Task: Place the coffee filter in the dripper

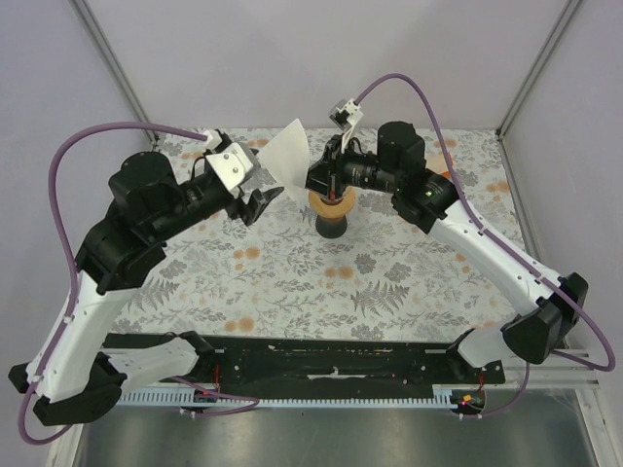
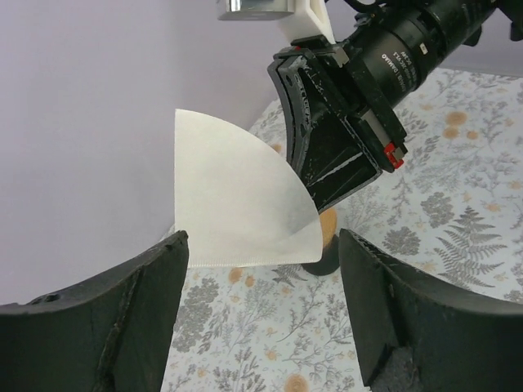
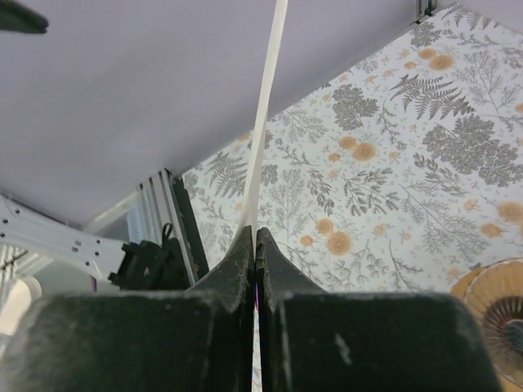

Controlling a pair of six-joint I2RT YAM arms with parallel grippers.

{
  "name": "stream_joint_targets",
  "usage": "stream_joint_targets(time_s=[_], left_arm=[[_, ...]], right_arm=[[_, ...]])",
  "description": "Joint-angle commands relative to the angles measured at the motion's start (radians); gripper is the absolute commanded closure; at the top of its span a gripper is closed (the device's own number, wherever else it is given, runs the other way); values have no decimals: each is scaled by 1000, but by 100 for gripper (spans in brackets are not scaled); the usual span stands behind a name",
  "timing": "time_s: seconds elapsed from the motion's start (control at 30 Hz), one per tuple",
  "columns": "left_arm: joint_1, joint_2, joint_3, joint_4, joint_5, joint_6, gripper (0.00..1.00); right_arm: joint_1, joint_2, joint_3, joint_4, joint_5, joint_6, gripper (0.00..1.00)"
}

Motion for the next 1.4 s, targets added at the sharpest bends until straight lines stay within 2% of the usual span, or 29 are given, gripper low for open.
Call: stream_joint_targets(time_s=[0.0,0.17,0.37,0.47,0.6,0.77,0.93,1.07,1.1,1.27,1.37], left_arm=[[2,28,-13,55,-104,-6,23],[-44,100,0,29,-204,17,24],[-168,157,-5,59,-438,126,21],[-188,186,12,99,-520,134,23],[-191,212,24,118,-546,114,27],[-191,255,49,119,-596,99,36],[-193,278,58,116,-649,93,38],[-193,300,90,131,-762,108,56],[-193,300,95,139,-776,117,57],[-193,298,95,139,-765,117,62],[-193,298,92,116,-730,82,62]], right_arm=[[-1,11,-33,170,95,235,100],[-1,4,-80,246,166,333,100],[1,23,-90,276,206,399,100],[4,37,-86,281,200,410,100],[13,30,-92,280,218,397,100],[25,24,-92,281,230,384,100],[33,14,-95,278,253,367,100],[33,-5,-113,275,286,358,100],[33,-8,-119,276,295,354,100],[36,-5,-120,286,296,351,100],[35,-3,-115,281,298,342,100]])
